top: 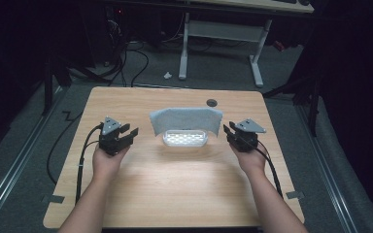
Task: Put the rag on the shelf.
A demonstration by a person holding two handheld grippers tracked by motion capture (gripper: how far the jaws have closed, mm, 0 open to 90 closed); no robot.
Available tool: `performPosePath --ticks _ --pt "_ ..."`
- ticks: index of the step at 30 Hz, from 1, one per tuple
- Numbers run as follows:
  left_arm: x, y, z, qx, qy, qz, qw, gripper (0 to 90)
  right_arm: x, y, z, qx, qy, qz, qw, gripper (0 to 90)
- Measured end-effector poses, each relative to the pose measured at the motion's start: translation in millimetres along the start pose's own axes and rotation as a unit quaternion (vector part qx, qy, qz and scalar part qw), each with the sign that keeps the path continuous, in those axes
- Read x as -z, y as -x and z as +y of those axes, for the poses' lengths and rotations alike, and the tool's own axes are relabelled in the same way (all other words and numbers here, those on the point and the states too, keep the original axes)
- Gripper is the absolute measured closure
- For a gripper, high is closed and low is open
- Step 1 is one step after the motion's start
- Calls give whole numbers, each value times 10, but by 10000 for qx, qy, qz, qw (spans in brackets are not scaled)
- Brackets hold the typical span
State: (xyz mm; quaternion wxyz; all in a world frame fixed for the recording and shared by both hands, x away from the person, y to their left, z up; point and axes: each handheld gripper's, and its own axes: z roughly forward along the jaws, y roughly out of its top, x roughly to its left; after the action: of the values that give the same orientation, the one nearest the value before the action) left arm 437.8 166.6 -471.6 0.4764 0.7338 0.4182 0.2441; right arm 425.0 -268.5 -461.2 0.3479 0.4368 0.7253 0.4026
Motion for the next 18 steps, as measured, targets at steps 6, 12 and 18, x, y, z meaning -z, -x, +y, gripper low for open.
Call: performPosePath --ticks 6,12,18 --pt "123 47 -21 17 18 -47 10000 520 152 -102 56 99 85 208 9997 661" --pt "249 228 -121 -56 10 -254 9997 486 357 -304 68 288 219 441 9984 630" --pt "371 599 -272 -105 -111 -805 9966 474 560 -521 -19 368 99 656 9971 588"
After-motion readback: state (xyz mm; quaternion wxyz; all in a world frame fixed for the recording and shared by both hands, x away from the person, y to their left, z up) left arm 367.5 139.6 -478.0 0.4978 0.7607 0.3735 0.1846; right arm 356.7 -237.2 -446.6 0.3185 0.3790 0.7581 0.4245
